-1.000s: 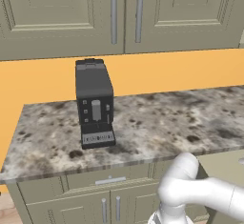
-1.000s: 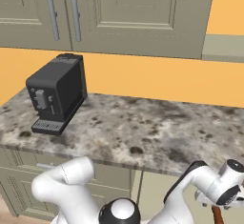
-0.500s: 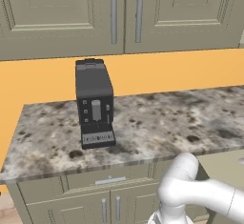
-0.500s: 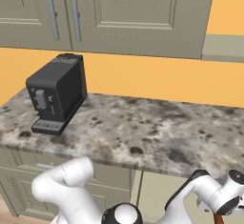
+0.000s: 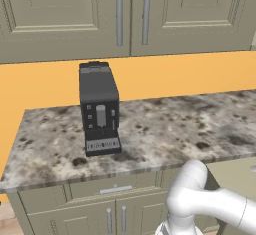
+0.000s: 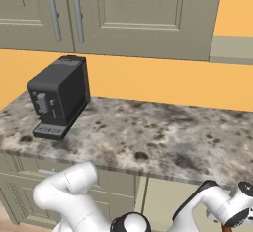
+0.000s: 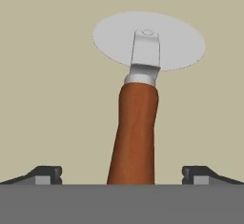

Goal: Take the pizza cutter from the drawer on the right and place it on the dining counter for cutting.

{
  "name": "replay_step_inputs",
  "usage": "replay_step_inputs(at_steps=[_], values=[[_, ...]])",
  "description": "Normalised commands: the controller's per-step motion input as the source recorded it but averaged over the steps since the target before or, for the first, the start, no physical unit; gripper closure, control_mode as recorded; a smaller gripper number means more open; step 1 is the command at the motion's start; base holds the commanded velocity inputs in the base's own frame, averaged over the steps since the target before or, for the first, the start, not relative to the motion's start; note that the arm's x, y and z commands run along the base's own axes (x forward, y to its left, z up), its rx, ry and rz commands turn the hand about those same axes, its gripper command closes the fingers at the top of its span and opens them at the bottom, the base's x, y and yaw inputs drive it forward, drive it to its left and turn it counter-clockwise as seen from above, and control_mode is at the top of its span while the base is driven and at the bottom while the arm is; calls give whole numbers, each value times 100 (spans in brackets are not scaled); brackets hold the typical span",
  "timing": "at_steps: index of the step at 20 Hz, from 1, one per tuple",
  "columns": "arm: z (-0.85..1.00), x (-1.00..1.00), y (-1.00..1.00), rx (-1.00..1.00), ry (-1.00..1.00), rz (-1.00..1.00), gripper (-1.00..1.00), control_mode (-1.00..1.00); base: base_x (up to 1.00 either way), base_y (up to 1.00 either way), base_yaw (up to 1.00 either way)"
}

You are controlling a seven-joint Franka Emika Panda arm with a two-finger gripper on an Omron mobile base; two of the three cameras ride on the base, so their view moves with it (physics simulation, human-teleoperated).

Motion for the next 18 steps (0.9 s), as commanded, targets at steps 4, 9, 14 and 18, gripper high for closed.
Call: replay_step_inputs(at_steps=[4, 9, 14, 18], values=[[-13, 17, -10, 1, 0, 0, -100, -100, 0, 0, 0], [-28, 2, -9, 0, -1, 0, -100, -100, 0, 0, 0], [-31, 0, -4, 0, -5, 0, -100, -100, 0, 0, 0], [-19, 0, -2, 0, -5, 0, -100, -100, 0, 0, 0]])
